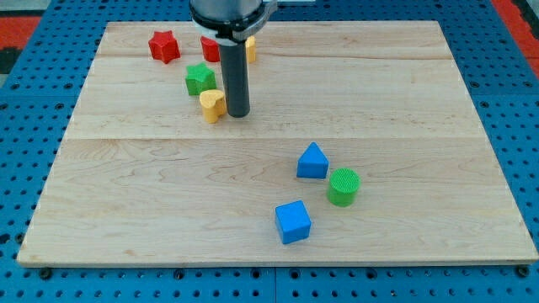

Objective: Put the triangle below the yellow heart

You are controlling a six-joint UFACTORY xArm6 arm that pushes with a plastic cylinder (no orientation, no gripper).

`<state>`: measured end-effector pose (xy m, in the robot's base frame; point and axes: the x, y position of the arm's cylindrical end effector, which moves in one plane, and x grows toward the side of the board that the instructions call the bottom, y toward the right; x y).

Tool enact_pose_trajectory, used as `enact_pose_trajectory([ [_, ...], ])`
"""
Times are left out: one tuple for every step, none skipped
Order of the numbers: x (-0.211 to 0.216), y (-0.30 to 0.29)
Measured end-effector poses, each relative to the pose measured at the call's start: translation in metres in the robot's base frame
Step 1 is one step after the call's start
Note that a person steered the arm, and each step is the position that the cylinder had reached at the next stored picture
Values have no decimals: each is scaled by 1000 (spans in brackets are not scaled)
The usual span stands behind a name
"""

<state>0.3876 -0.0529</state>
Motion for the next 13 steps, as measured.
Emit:
enact_pose_trajectory([
  [-3,-33],
  [-3,-84],
  [-3,-104],
  [13,-78],
  [70,-63],
  [121,2],
  [122,52],
  [122,53],
  [129,65],
  [129,131],
  [113,154],
  [84,136],
  [72,108],
])
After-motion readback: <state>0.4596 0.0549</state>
